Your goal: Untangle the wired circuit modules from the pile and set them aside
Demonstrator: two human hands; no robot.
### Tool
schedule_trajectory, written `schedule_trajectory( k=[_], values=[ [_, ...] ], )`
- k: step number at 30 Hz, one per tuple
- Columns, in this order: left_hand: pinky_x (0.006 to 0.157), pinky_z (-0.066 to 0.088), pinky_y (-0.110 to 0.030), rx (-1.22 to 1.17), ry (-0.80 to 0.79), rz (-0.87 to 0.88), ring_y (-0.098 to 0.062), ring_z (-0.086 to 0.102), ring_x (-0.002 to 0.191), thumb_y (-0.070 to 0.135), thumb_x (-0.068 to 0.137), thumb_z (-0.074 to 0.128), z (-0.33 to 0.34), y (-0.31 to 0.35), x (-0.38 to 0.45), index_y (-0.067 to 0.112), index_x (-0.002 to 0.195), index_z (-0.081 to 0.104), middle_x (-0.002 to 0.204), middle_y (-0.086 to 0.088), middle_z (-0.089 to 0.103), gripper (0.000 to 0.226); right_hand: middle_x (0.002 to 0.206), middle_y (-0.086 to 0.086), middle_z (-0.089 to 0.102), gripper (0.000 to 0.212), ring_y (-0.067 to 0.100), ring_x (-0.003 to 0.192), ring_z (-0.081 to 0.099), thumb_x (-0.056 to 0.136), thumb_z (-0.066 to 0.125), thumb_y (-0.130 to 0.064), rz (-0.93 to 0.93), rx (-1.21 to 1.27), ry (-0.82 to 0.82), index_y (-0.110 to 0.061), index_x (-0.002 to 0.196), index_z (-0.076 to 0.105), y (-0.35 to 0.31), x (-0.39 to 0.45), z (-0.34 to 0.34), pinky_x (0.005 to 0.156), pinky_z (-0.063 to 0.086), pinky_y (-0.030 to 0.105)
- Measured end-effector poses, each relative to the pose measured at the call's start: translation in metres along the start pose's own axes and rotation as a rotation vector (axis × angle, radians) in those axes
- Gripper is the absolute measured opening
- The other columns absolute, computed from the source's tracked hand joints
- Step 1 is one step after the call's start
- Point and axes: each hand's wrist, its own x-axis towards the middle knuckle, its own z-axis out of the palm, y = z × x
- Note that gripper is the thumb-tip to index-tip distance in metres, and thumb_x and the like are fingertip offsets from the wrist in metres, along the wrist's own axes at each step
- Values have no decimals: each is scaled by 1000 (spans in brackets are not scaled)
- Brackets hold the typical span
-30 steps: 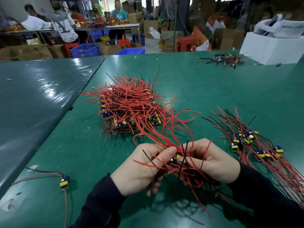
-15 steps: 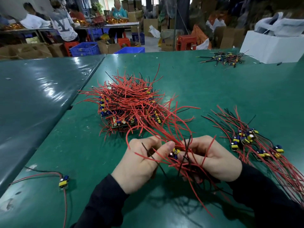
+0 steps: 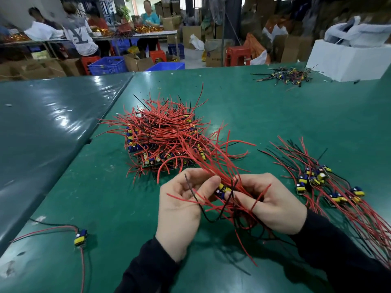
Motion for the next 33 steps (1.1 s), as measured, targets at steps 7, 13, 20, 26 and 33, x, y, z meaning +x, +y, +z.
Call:
schedule_trajectory(
  k=[7,13,20,26,33],
  values=[
    [61,50,-22,-174,-6,-133,-14,60,67,26,68,67,3,-10,-3,7,83,72,78,-8,71,25,57,-11,46,14,-1,52,36,88,58,-22,-135,-212,76,-13,79,64,1,-1,2,52,33,14],
    [57,47,-23,-180,-22,-162,-13,54,63,30,67,66,1,-12,-2,10,76,71,73,-6,66,23,61,-19,46,15,-3,51,39,88,57,-20,-149,-254,68,-8,86,67,3,0,4,53,33,11],
    [59,52,-19,-286,-138,-204,-11,62,66,20,75,60,-4,-14,1,2,86,67,81,-10,67,22,57,-20,40,17,-3,50,33,88,58,-16,-167,-296,58,-25,73,56,4,0,6,52,28,10],
    [58,53,-21,-269,-110,-250,-13,62,62,22,78,57,-9,-15,4,0,87,67,78,-12,66,26,55,-14,37,20,1,51,31,89,58,-16,-107,-273,61,-19,70,56,8,1,9,51,30,14],
    [66,50,-17,127,-101,43,-8,60,72,20,79,59,-12,-14,8,14,74,70,74,1,69,13,51,-6,46,16,7,45,36,85,65,-33,11,-279,65,-30,73,54,12,1,9,47,33,21]
  ],
)
